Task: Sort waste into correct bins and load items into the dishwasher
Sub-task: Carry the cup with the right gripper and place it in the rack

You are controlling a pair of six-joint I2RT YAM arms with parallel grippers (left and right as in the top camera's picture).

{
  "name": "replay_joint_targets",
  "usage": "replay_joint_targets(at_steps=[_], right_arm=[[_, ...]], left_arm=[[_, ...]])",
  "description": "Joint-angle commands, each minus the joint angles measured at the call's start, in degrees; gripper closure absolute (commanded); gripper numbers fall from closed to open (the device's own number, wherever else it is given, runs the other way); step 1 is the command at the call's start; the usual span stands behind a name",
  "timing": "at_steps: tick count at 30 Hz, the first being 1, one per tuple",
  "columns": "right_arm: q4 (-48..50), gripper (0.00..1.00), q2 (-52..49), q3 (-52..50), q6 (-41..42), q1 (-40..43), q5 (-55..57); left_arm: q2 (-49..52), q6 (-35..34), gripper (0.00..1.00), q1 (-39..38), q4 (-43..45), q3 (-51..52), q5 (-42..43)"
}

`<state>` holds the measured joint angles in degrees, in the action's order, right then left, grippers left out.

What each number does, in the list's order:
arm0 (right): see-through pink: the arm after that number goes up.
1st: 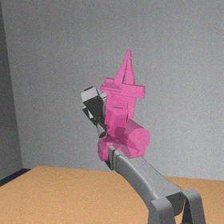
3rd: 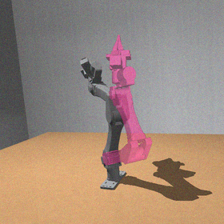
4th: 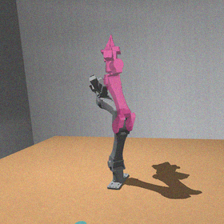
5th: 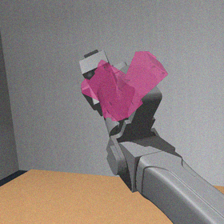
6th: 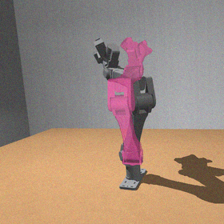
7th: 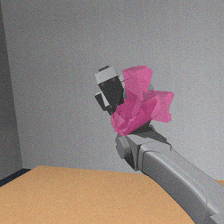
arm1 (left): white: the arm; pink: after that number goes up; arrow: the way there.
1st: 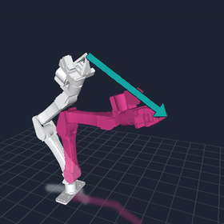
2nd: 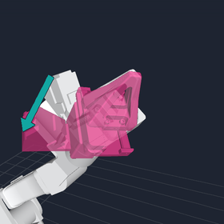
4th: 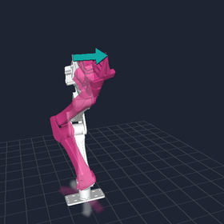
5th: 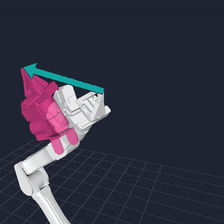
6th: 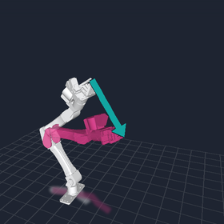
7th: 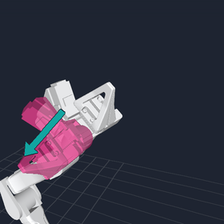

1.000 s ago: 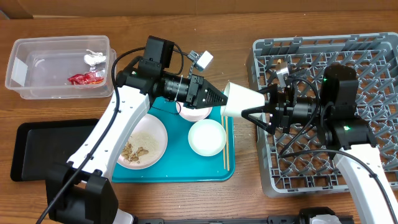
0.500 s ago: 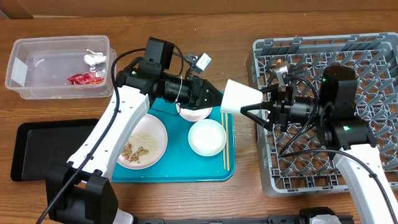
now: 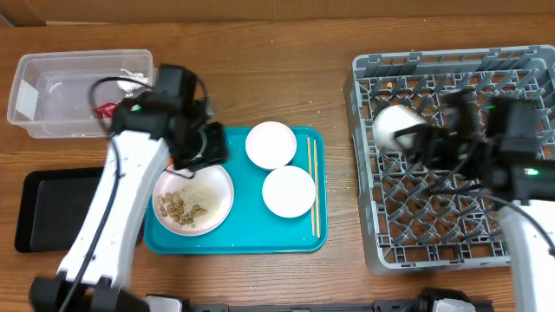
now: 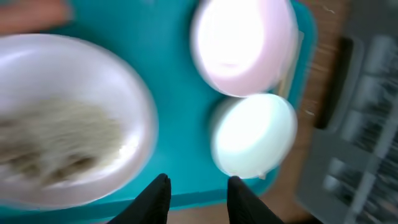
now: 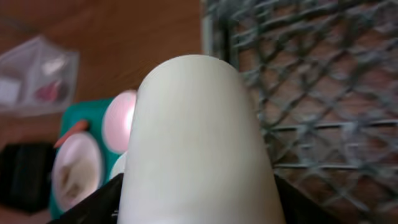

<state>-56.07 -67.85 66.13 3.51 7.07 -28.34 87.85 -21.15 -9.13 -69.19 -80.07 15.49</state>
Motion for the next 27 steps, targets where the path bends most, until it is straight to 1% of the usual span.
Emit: replay_joint_targets(at_steps=[1,7,12,16,20,23,27], right_arm=[[-5.4,0.52,0.7,5.7,4.6,7.5,16.7],[-12.5,0.52,-1.2,5.7,11.7,19.4,28.4],[-16.7,0.51,-4.5,5.4,11.7,26.2,29.0],[-18.3,0.50,-6.8,4.5,11.5,28.4,29.0],[-18.3,0.50,-8.7,2.5,11.3,28.6,29.0],[-17.8,0.45,-9.8,1.3,11.4,28.6,30.1],[-17.7,0.43,-10.7,1.1,11.3,28.6,30.5]], left_arm=[[-5.2,-2.9,0.67,1.0,-1.6,-0.8,-17.4],[-6.5,-3.2,0.67,1.0,-1.3,-0.8,-17.3],[-6.5,-3.3,0.65,0.9,-1.3,-0.8,-17.3],[-6.5,-3.3,0.65,0.9,-1.3,-0.8,-17.3],[-6.5,-3.3,0.65,0.9,-1.3,-0.8,-17.2],[-6.5,-3.3,0.64,0.9,-1.3,-0.8,-17.2],[-6.5,-3.3,0.63,0.9,-1.3,-0.8,-17.2]])
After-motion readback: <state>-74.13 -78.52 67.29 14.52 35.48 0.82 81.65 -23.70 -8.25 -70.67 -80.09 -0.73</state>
